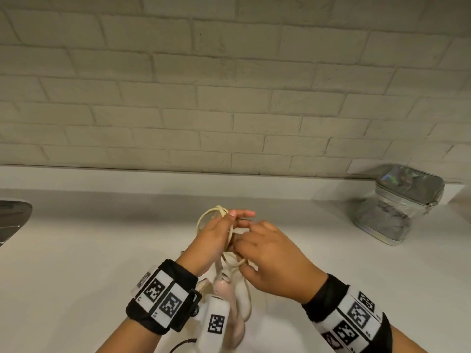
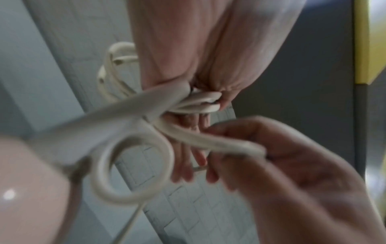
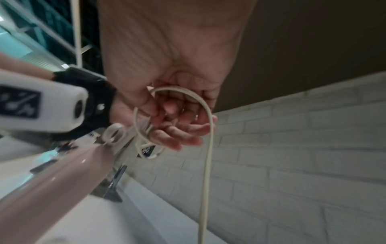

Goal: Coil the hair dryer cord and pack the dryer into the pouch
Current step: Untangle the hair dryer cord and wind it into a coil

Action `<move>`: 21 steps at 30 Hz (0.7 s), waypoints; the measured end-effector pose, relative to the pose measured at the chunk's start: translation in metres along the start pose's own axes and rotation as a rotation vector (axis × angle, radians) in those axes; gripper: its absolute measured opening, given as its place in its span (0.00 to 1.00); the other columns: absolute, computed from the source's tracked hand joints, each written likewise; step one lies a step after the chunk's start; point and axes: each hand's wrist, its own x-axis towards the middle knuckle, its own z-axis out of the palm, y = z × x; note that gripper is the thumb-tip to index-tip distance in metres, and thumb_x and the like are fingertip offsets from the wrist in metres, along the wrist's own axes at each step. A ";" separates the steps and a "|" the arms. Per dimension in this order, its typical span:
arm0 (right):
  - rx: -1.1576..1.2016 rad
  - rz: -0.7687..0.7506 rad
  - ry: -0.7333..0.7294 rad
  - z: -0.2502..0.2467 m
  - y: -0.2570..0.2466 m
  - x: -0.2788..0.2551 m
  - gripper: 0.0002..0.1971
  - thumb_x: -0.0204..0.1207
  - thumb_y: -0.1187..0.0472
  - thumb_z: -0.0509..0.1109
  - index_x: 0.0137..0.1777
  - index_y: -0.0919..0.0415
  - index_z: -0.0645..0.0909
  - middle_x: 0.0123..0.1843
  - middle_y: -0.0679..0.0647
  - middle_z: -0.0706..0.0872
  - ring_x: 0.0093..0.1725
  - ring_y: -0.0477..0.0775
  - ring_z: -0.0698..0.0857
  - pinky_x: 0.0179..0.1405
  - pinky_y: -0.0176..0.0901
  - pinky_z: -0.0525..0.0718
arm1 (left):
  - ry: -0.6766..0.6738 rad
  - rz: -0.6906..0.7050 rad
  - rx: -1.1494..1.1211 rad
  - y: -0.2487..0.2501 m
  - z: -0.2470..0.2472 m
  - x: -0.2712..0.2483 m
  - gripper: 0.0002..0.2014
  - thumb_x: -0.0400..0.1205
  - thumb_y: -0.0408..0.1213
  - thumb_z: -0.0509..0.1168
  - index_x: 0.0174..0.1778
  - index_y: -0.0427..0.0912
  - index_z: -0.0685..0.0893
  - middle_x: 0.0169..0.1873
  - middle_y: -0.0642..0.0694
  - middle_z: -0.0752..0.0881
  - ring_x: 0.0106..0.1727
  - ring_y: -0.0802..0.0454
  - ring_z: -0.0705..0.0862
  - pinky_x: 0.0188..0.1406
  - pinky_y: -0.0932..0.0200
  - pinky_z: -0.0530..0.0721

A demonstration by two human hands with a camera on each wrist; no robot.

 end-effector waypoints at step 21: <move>0.277 0.403 0.119 -0.014 0.020 0.023 0.41 0.68 0.74 0.63 0.77 0.46 0.53 0.40 0.39 0.72 0.40 0.44 0.70 0.44 0.36 0.74 | -0.128 -0.100 -0.032 0.001 0.017 -0.017 0.24 0.77 0.56 0.58 0.42 0.34 0.77 0.12 0.54 0.59 0.13 0.58 0.54 0.15 0.69 0.54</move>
